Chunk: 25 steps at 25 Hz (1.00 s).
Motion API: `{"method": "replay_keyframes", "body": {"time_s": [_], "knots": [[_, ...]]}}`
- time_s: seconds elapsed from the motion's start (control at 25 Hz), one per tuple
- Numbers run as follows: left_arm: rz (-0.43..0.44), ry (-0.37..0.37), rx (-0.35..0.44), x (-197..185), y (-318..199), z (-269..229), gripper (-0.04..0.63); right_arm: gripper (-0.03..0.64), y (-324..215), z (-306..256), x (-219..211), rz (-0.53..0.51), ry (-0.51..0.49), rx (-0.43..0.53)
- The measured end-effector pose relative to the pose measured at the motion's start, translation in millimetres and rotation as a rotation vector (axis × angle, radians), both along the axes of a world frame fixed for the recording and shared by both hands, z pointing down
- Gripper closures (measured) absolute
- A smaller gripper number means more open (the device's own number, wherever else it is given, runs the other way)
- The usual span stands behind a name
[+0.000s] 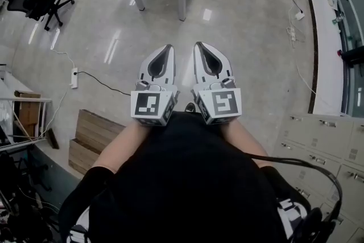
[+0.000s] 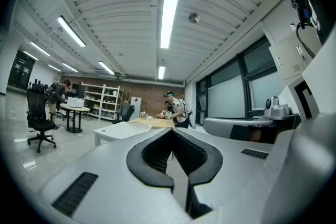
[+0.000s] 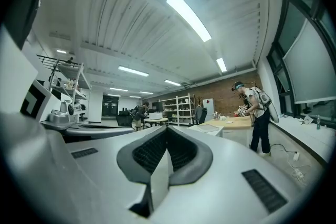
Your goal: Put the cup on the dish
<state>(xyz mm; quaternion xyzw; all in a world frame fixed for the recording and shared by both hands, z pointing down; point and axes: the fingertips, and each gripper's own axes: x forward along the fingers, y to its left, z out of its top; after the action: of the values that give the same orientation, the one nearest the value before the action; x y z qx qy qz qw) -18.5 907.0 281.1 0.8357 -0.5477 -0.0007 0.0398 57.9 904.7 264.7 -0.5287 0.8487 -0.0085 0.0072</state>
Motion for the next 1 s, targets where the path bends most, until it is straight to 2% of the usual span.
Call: {"method": "replay_keyframes", "body": {"time_s": [0.44, 0.68, 1.0], "knots": [[0.018, -0.025, 0.012, 20, -28, -4, 0.589, 0.604, -26, 1, 25, 0.037, 0.006, -0.011], [0.053, -0.022, -0.012, 16, -53, 10, 0.589, 0.604, -49, 6, 21, 0.074, 0.024, -0.01], [0.056, 0.006, -0.031, 4, -108, 23, 0.589, 0.604, -100, 20, 12, 0.104, 0.058, -0.038]]}}
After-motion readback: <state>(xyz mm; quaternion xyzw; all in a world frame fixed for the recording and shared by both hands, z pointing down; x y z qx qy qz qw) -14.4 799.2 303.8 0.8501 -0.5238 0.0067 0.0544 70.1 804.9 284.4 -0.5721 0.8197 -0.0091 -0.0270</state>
